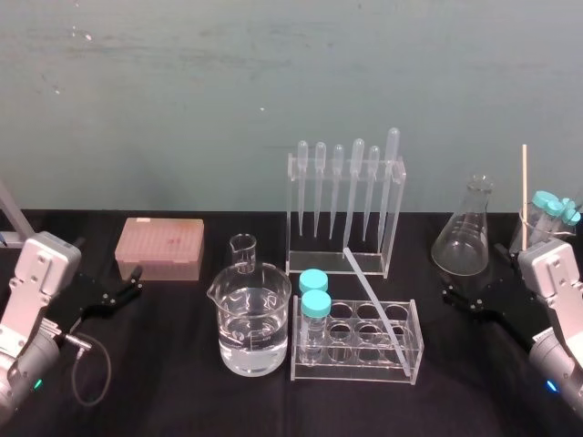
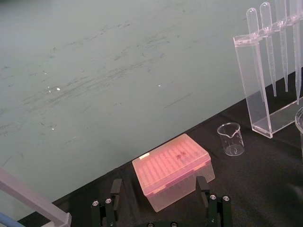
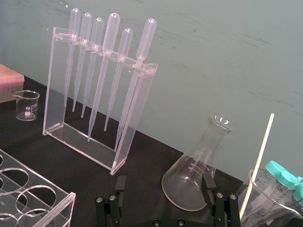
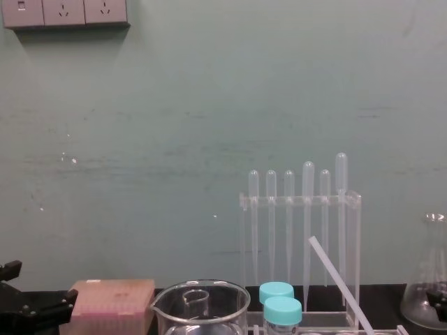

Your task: Pick up the stirring rod with one hand, then place it down.

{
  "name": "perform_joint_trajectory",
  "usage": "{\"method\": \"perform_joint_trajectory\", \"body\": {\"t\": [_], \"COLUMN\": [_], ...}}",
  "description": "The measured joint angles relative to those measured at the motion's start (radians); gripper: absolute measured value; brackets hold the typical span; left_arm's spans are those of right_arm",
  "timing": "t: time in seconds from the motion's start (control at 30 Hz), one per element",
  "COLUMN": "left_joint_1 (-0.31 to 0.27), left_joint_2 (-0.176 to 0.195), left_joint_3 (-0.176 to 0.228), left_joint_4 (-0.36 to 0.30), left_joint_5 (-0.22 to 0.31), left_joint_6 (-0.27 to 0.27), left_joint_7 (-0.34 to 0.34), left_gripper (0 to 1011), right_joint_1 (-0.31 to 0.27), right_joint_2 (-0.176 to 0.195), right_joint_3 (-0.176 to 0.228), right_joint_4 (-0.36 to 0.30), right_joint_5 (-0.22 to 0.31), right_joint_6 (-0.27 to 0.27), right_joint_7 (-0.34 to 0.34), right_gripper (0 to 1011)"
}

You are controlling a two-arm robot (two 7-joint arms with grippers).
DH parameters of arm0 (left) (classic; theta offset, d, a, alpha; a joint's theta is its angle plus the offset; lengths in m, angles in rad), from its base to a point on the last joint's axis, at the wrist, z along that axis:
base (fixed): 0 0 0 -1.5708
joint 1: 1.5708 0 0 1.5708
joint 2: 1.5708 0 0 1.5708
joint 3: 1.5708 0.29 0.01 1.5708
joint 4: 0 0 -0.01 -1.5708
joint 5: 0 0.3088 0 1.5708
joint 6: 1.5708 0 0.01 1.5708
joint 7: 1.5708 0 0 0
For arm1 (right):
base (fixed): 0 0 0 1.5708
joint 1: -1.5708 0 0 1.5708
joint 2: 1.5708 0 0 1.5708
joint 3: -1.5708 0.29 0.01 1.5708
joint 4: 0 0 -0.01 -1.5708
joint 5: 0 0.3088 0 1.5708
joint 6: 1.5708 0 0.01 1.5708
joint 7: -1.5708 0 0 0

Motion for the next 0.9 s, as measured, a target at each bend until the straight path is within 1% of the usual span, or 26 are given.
{"method": "perform_joint_trajectory", "body": {"t": [0.9], "left_joint_1": [0.000], "left_joint_2": [0.000], "left_joint_3": [0.000], "left_joint_4": [0.000], "left_joint_5": [0.000], "left_joint_6": [0.000], "left_joint_7": [0.000], "left_gripper": [1000], "right_joint_1": [0.000], "right_joint_2": [0.000], "right_joint_3": [0.000], "right_joint_4": [0.000], "right_joint_5": [0.000], "right_joint_6": [0.000], "right_joint_7": [0.000], "right_gripper": [1003]}}
